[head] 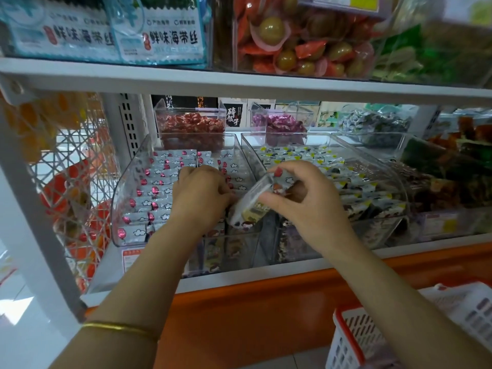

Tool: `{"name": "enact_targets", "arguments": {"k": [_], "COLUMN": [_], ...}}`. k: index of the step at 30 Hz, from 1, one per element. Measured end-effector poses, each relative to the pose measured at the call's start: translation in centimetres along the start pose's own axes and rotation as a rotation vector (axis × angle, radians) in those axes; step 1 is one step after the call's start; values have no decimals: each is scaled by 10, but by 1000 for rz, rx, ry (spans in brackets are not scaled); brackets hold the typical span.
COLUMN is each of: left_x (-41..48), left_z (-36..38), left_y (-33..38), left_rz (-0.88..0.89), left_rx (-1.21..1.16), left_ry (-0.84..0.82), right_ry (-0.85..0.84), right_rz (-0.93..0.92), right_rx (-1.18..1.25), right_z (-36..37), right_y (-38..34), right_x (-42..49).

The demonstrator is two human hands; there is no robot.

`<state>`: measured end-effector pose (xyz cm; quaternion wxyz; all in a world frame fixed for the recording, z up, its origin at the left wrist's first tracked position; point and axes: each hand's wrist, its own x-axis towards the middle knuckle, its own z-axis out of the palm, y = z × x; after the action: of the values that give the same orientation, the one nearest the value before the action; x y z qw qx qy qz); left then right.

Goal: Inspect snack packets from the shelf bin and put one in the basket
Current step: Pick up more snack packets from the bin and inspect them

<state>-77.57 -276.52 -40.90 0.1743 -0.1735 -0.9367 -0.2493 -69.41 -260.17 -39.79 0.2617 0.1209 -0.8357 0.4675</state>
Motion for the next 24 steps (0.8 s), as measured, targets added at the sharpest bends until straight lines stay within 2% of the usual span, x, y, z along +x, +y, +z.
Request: {"name": "enact_targets", "arguments": {"k": [3,5,8,10,12,14,17,19,24], "left_x": [-2,-4,-8,-11,-16,-19,-22,-24,-26], "left_z": [-3,-4,-9,-14,-18,-21,-24,-25,-22], "left_y": [1,2,1,0,0,0,-2,-3,-3], "left_rz": [5,19,45,70,100,121,122,117,127], "left_rx": [14,18,-3,-41,-51,-58,-103,-118,-110], "left_ry": [-27,-42,-51,-18,19,21,8,10,-40], "right_ry": [-94,-147,-172,-269,-385,-374,-164,-117,-392], "right_rz": [-116,-122,-185,-305,-331,-311,-272,-248,-232], "right_rx": [-266,-438,-590,-728,-831,-816,-674,-685,-911], "right_z": [7,13,18,18,17,15,13,14,28], "right_y": [0,3,3,4,8,7,-3,-9,-17], "right_x": [1,2,2,2,2,4,12,22,43]}}
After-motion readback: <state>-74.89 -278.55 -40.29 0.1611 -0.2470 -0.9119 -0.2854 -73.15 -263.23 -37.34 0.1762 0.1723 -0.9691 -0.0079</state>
